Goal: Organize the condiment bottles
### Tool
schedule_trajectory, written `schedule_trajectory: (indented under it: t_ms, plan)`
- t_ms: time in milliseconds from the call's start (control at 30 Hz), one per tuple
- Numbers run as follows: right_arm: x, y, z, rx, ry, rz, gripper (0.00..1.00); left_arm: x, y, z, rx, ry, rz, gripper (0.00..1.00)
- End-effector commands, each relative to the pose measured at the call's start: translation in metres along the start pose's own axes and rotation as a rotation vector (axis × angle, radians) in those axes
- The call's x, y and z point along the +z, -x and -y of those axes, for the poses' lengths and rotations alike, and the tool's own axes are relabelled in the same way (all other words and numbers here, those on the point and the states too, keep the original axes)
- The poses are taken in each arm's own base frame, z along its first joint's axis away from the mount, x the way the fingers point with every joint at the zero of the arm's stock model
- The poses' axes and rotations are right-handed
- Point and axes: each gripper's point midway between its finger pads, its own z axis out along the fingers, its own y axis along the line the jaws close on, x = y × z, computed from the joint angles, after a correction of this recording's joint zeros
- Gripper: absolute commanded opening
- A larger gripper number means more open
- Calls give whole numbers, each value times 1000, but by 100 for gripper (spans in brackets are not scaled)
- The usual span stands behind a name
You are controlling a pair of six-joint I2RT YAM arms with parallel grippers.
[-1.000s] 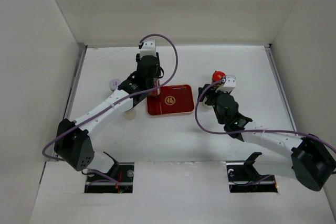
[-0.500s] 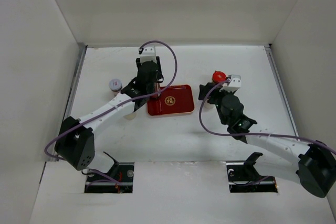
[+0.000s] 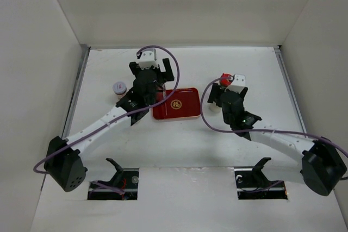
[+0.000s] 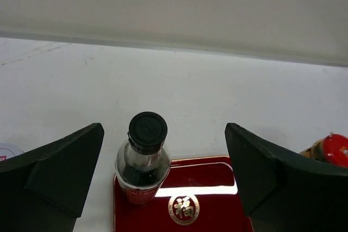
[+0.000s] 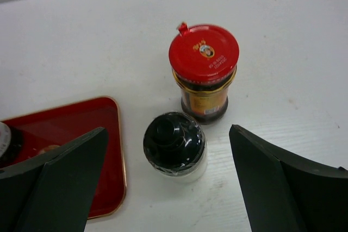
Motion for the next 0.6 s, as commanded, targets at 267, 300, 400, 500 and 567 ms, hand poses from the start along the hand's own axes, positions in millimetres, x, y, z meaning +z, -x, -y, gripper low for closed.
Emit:
schedule_trajectory:
  t_ms: [267,300,400,500,567]
  plan:
    - [29,-31,-2,6,-20,-118,100,-59,17,-24,-91,-10,110,97]
    - [32,-32,-1,16,-20,-118,97,-64,13,-30,-93,-4,110,97]
    - [38,-38,-3,34,-1,-129,86,-81,-5,-40,-122,-10,105,97]
    - [44,-44,-4,39,3,-145,76,-97,-19,-52,-165,5,108,97]
    - [45,-47,-5,36,-1,-153,67,-105,-23,-61,-177,19,120,97]
